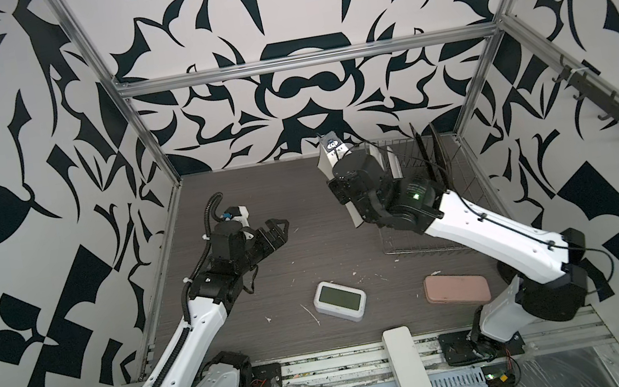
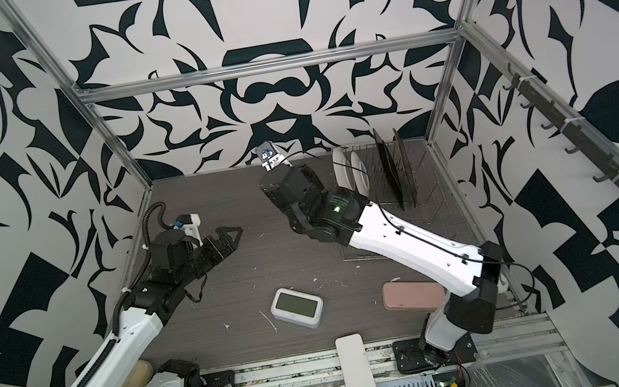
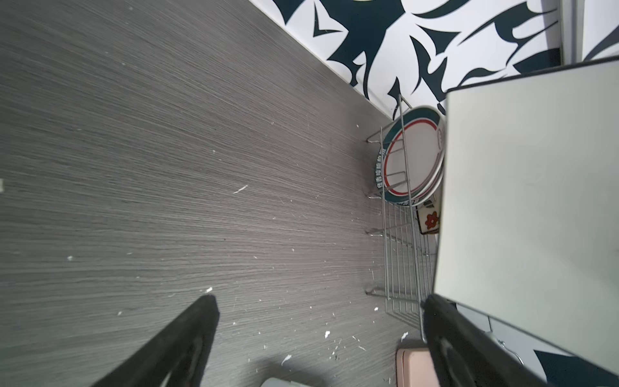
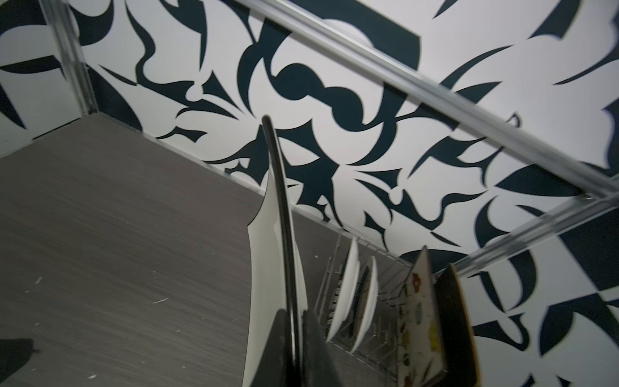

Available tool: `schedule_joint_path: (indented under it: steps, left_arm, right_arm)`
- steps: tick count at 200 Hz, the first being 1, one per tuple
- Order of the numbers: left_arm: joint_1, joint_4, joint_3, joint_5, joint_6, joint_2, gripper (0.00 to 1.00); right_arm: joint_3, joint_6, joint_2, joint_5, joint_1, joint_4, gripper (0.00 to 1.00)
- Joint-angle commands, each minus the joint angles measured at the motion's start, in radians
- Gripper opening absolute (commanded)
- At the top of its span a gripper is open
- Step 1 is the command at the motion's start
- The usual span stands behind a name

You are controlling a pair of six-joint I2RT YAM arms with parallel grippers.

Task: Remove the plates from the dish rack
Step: 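Lift the white square plate upward out of the rack with the right gripper, then carry the white square plate toward the left gripper while the left gripper reaches toward it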

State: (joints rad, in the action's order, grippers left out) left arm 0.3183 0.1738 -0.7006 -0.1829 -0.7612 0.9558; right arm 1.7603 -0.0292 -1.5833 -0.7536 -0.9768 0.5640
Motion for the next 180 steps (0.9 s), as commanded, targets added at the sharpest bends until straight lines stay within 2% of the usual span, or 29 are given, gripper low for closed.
schedule_joint_path:
  steps: [1,24,44,64,99,140,180]
  left_arm:
    - [-0.045,-0.009,0.033,-0.080,-0.014,-0.032,0.99]
    - [-0.123,-0.017,0.049,-0.198,-0.032,-0.026,1.00]
    - [-0.188,0.006,0.056,-0.251,-0.026,-0.016,1.00]
    - [-0.250,-0.061,0.110,-0.323,-0.070,-0.034,1.00]
    - [-0.323,-0.105,0.144,-0.427,-0.099,-0.012,1.00]
    - [-0.343,-0.103,0.151,-0.446,-0.099,-0.004,1.00]
    - [-0.344,-0.099,0.146,-0.438,-0.101,0.006,0.99]
  right_arm:
    - [0.083,-0.093,-0.015,0.048,-0.003,-0.157,0.00]
    - [0.122,-0.159,-0.094,0.135,-0.003,-0.156,0.00]
    - [0.151,-0.205,-0.152,0.182,-0.003,-0.161,0.00]
    - [0.137,-0.251,-0.183,0.236,0.001,-0.192,0.00]
    - [0.118,-0.364,-0.232,0.400,0.070,-0.214,0.00]
    - [0.044,-0.462,-0.213,0.551,0.141,-0.278,0.00]
    - [-0.121,-0.605,-0.156,0.773,0.250,-0.450,0.00]
